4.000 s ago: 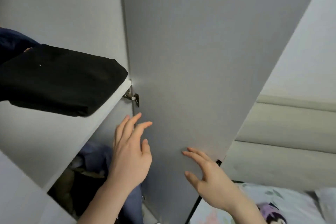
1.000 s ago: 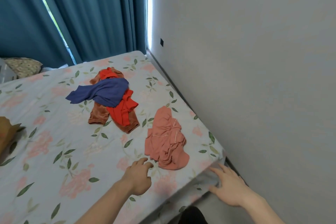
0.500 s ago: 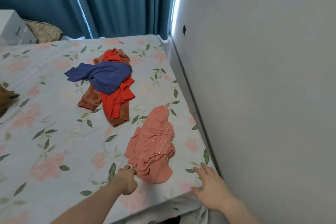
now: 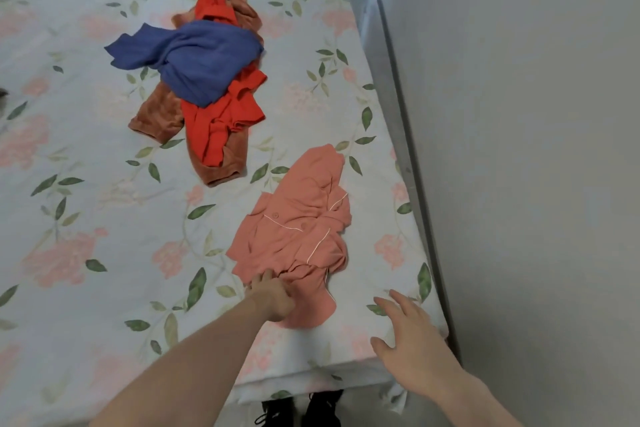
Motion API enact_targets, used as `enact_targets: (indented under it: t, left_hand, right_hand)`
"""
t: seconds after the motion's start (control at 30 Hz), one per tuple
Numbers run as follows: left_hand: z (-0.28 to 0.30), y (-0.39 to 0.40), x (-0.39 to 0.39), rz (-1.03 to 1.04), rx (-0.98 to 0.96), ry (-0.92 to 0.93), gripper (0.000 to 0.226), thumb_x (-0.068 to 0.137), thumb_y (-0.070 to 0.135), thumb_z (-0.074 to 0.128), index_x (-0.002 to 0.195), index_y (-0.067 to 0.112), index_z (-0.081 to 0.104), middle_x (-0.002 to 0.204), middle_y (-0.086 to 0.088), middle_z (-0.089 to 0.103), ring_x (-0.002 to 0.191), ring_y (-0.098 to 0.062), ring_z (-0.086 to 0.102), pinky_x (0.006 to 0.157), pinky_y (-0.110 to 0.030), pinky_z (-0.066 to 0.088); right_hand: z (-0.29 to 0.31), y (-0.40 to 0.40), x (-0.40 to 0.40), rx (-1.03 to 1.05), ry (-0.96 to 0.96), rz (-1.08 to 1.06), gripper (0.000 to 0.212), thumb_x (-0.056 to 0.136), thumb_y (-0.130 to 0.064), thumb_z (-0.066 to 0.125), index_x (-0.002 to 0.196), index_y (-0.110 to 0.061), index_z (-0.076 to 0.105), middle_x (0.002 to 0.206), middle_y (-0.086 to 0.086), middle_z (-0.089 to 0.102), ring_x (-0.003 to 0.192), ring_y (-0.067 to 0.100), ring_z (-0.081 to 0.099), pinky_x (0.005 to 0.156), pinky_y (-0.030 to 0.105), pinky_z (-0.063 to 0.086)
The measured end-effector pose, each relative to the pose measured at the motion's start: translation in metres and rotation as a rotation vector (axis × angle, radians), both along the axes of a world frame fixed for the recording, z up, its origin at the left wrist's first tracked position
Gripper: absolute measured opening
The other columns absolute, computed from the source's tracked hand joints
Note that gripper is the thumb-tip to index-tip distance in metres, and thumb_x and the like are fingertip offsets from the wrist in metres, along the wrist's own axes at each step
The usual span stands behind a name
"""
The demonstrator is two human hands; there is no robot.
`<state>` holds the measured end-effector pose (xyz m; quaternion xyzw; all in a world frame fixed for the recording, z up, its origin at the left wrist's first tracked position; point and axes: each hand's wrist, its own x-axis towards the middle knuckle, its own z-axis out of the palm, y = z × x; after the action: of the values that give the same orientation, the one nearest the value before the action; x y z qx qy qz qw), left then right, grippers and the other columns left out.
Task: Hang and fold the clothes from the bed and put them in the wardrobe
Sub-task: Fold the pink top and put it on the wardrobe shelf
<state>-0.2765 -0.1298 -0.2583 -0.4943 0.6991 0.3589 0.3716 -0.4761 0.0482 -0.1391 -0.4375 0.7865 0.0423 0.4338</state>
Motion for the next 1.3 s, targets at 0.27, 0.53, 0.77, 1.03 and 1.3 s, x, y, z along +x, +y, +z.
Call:
enact_targets:
  t: [0.27,0.53,0.77,1.03,1.3]
  left_hand:
    - [0.007,0.019,0.031,0.251,-0.03,0.256,0.029,0.086,0.03,0.062,0.113,0.031,0.071,0.105,0.013,0.069,0.107,-0.013,0.064,0.104,-0.031,0.043]
    - [0.19,0.007,0.072,0.577,-0.151,0.714,0.017,0.087,0.016,0.074,0.08,0.031,0.078,0.073,0.004,0.074,0.066,-0.002,0.066,0.067,-0.022,0.055]
    - [0.362,0.024,0.107,0.581,-0.113,1.102,0.035,0.096,0.0,0.059,0.084,0.026,0.077,0.052,0.001,0.057,0.046,-0.015,0.047,0.049,-0.027,0.039]
    - [0.428,0.042,0.149,0.565,-0.309,1.127,0.019,0.097,0.012,0.064,0.092,0.025,0.078,0.065,-0.007,0.066,0.054,-0.012,0.052,0.053,-0.02,0.039]
    - [0.396,0.047,0.199,0.584,-0.547,0.869,0.012,0.09,0.024,0.072,0.093,0.036,0.073,0.09,0.014,0.069,0.072,-0.002,0.064,0.066,-0.021,0.049]
  right_hand:
    - [-0.014,0.023,0.041,0.041,-0.094,-0.121,0.06,0.095,-0.04,0.057,0.15,-0.04,0.034,0.164,-0.012,0.018,0.151,0.012,0.022,0.118,0.029,0.029]
    - [0.093,0.024,0.079,-0.048,-0.165,-0.113,0.056,0.072,-0.049,0.048,0.118,-0.064,0.02,0.145,-0.024,0.029,0.141,0.004,0.036,0.095,0.013,0.032]
    - [0.188,0.009,0.139,-0.375,-0.218,-0.128,0.098,0.069,-0.062,0.078,0.15,-0.049,0.024,0.144,-0.025,0.039,0.128,-0.004,0.045,0.099,0.021,0.042]
    - [0.254,-0.008,0.175,-0.751,-0.254,-0.248,0.029,0.09,-0.006,0.057,0.083,-0.032,0.066,0.076,-0.01,0.071,0.07,0.003,0.062,0.067,0.036,0.054]
    - [0.307,-0.025,0.178,-0.861,-0.392,-0.245,0.026,0.098,-0.029,0.046,0.087,-0.016,0.066,0.083,0.006,0.068,0.087,0.035,0.065,0.081,0.06,0.055]
